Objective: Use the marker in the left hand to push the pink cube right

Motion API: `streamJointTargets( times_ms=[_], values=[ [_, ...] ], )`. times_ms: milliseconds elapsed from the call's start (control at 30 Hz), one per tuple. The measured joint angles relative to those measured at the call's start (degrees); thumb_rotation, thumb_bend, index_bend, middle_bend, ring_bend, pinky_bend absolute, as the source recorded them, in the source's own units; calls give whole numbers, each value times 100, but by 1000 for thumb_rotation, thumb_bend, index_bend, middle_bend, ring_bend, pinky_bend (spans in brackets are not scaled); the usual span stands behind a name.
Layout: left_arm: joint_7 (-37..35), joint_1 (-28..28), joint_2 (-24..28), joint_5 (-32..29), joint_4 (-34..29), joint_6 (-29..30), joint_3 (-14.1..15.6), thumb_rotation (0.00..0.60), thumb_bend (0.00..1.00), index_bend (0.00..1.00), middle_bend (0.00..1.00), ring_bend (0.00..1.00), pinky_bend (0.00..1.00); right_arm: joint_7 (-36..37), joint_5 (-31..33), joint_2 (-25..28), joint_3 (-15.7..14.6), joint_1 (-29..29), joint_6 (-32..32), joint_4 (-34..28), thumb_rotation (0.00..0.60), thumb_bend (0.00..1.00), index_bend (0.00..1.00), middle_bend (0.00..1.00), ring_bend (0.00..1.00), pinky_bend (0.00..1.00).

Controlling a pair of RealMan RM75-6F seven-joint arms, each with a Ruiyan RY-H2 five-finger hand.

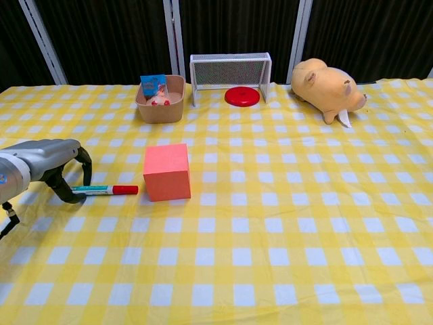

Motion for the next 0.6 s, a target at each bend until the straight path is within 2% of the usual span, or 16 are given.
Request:
streamJointTargets(
  times_ms=[200,600],
  values=[
    [-48,-18,-12,3,-4,52,58,600,456,629,162,35,119,6,0,-5,0,1,-5,7,600,320,0,0,0,0],
    [-238,30,188,197,-313,322,47,600,466,634,170,35,119,-11,-3,-10,0,0,-3,3,600,321,0,0,0,0]
  ],
)
